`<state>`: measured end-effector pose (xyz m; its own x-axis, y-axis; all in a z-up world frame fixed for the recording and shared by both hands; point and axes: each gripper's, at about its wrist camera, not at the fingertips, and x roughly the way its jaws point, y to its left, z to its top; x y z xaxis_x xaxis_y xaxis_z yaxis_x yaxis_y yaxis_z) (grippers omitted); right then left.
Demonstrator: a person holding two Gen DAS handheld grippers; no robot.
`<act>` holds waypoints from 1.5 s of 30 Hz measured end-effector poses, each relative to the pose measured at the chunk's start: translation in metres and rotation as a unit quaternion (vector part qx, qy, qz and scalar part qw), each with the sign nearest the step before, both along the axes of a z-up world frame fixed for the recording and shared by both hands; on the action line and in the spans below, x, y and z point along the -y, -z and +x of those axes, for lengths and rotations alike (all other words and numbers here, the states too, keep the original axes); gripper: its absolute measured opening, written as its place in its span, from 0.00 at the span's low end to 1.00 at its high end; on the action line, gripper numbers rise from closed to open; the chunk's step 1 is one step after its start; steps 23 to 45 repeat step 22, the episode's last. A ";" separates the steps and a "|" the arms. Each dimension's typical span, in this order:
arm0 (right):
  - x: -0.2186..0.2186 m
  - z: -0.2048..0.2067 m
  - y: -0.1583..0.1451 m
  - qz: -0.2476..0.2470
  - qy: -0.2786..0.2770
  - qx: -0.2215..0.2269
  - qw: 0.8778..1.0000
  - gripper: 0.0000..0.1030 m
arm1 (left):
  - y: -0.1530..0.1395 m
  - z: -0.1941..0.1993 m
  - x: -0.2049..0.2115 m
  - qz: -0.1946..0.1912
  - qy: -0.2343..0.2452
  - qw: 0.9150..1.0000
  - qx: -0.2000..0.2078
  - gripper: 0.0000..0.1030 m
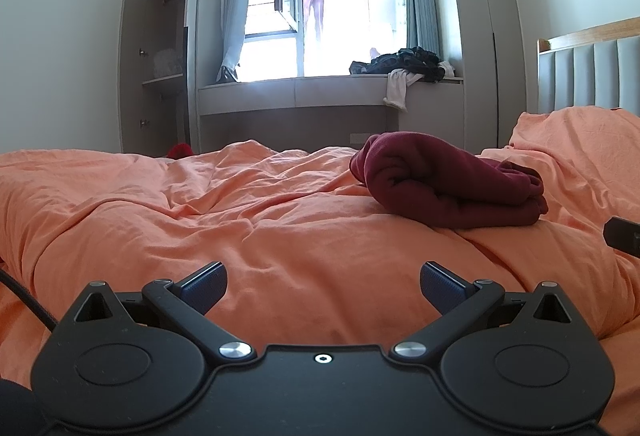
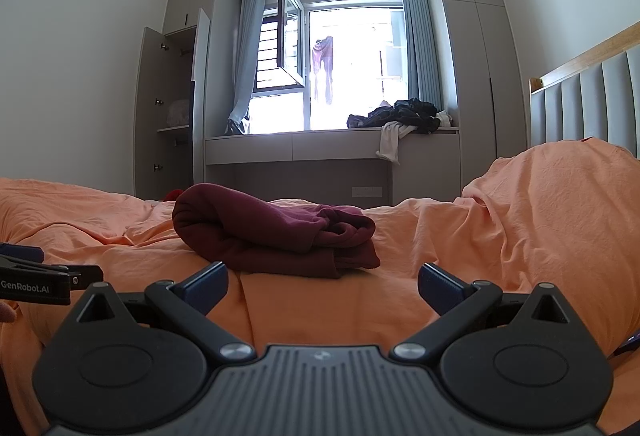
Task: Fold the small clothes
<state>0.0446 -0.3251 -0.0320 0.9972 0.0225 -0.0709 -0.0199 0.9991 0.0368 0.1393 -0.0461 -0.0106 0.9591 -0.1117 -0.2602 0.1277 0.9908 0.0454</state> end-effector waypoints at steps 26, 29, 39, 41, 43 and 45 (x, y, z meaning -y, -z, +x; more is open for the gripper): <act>0.000 0.000 -0.001 0.000 0.000 0.000 1.000 1.00 | 0.001 -0.001 0.008 0.015 -0.004 1.000 -0.007 1.00; 0.000 0.000 -0.001 0.000 0.000 0.000 1.000 1.00 | 0.001 -0.001 0.008 0.015 -0.004 1.000 -0.007 1.00; 0.000 0.000 -0.001 0.000 0.000 0.000 1.000 1.00 | 0.001 -0.001 0.008 0.015 -0.004 1.000 -0.007 1.00; 0.000 0.000 -0.001 0.000 0.000 0.000 1.000 1.00 | 0.001 -0.001 0.008 0.015 -0.004 1.000 -0.007 1.00; 0.000 0.000 -0.001 0.000 0.000 0.000 1.000 1.00 | 0.001 -0.001 0.008 0.015 -0.004 1.000 -0.007 1.00; 0.000 0.000 -0.001 0.000 0.000 0.000 1.000 1.00 | 0.001 -0.001 0.008 0.015 -0.004 1.000 -0.007 1.00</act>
